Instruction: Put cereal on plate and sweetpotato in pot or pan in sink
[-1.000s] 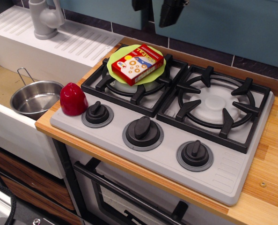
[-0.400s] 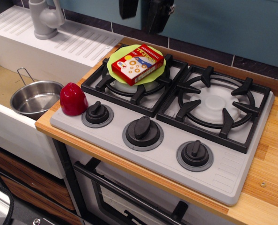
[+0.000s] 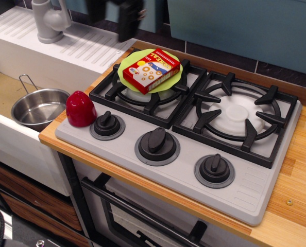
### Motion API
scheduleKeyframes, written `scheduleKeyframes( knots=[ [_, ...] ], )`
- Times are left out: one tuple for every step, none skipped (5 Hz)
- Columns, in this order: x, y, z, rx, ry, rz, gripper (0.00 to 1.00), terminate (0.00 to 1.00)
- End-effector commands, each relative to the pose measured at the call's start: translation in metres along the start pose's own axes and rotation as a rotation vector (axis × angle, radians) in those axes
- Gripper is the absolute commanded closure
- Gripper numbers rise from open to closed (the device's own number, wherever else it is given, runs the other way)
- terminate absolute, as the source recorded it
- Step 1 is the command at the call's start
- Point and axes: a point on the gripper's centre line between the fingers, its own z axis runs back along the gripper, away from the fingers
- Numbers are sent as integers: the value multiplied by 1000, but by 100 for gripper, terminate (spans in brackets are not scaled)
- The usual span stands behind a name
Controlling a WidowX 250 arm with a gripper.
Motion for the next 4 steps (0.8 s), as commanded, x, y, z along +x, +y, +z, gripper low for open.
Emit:
scheduleKeyframes(
  knots=[
    [-15, 10, 4, 7, -113, 90, 0, 0],
    [-23, 15, -6, 8, -133, 106, 0, 0],
    [-29, 17, -14, 20, -153, 117, 0, 0],
    [-35, 22, -22, 40, -186, 114, 0, 0]
  ],
)
